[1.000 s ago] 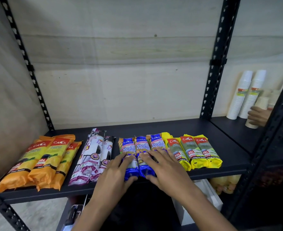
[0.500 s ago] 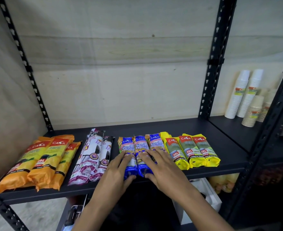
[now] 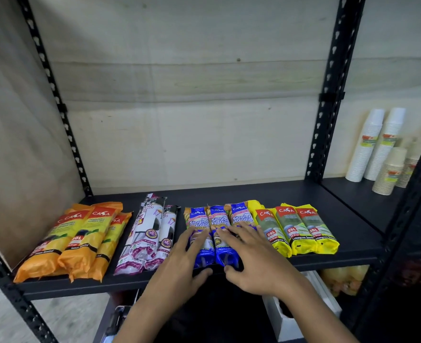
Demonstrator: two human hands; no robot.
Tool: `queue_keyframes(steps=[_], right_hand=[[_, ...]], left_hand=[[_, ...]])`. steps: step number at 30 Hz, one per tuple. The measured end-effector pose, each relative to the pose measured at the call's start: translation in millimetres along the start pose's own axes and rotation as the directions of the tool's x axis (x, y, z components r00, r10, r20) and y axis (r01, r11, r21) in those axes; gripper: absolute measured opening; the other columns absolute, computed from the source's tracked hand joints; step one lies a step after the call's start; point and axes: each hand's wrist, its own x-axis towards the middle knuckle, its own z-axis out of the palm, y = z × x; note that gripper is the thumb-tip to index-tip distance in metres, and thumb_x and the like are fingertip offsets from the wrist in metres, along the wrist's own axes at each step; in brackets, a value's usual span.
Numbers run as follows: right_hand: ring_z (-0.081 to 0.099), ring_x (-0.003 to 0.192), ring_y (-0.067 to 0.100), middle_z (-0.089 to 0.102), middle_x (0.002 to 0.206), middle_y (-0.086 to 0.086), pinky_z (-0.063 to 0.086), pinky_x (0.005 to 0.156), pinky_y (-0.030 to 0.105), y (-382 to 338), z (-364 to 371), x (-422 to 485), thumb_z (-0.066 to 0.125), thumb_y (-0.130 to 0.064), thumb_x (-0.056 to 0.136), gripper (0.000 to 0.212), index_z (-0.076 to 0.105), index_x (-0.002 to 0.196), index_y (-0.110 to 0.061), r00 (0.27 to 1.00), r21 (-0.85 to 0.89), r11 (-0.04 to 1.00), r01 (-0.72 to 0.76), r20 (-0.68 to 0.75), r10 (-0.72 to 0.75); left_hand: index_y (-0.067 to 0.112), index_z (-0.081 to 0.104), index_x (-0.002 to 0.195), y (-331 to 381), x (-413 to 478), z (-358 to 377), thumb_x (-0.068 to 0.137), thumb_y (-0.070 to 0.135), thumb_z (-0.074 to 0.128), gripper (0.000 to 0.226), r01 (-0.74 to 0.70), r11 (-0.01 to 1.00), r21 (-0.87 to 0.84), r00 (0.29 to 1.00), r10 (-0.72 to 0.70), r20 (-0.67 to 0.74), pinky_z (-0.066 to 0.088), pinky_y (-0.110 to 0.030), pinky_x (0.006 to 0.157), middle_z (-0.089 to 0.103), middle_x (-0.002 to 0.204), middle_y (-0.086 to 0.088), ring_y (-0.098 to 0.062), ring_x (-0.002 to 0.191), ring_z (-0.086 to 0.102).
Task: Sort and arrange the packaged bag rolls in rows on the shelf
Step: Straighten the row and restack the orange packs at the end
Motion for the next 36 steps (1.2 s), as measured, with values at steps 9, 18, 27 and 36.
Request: queue_keyframes(steps=[9,18,27,36], right_hand=[[0.019,0.148,0.012,0.03,0.157,-0.013,0.022,0.117,0.033,-38,-22,23,0.047,-0.043,0.098,0.053,0.038,0.149,-0.036,0.993,0.186,0.982,0.028,-0.119,-0.006],[0.034,0.14,0.009,0.033,0.152,-0.014,0.04,0.102,0.034,-103,-6,72,0.057,-0.05,0.094,0.062,0.035,0.151,-0.037,0.991,0.325,0.937,0.131,-0.059,-0.118],[0.018,0.149,0.015,0.008,0.164,-0.011,0.034,0.111,0.04,-132,18,96,0.067,-0.05,0.087,0.081,0.025,0.155,-0.038,0.99,0.355,0.928,0.113,0.039,-0.136],[0.023,0.149,0.019,0.014,0.166,-0.003,0.031,0.113,0.037,-135,24,100,0.069,-0.043,0.087,0.077,0.033,0.154,-0.03,0.993,0.27,0.958,0.094,0.05,-0.111]], left_hand=[[0.052,0.014,0.149,-16,-15,-64,0.072,0.068,0.068,0.096,-0.088,0.996,0.014,0.996,0.088,0.013,0.02,-0.021,0.112,-0.003,0.158,0.027,0.005,0.146,-0.003],[0.035,0.012,0.154,-62,-45,-86,0.072,0.061,0.073,0.105,0.173,0.984,0.046,0.984,-0.171,-0.047,0.029,-0.029,0.114,0.012,0.16,0.012,-0.011,0.146,0.016],[0.033,0.006,0.155,-78,-50,-77,0.076,0.053,0.074,0.106,0.268,0.963,-0.022,0.963,-0.267,0.035,0.033,-0.02,0.107,0.031,0.155,0.006,-0.011,0.138,0.035],[0.035,-0.003,0.155,-85,-57,-66,0.077,0.047,0.075,0.111,0.284,0.958,-0.045,0.958,-0.285,-0.038,0.035,-0.022,0.105,0.038,0.151,0.005,-0.011,0.135,0.039]])
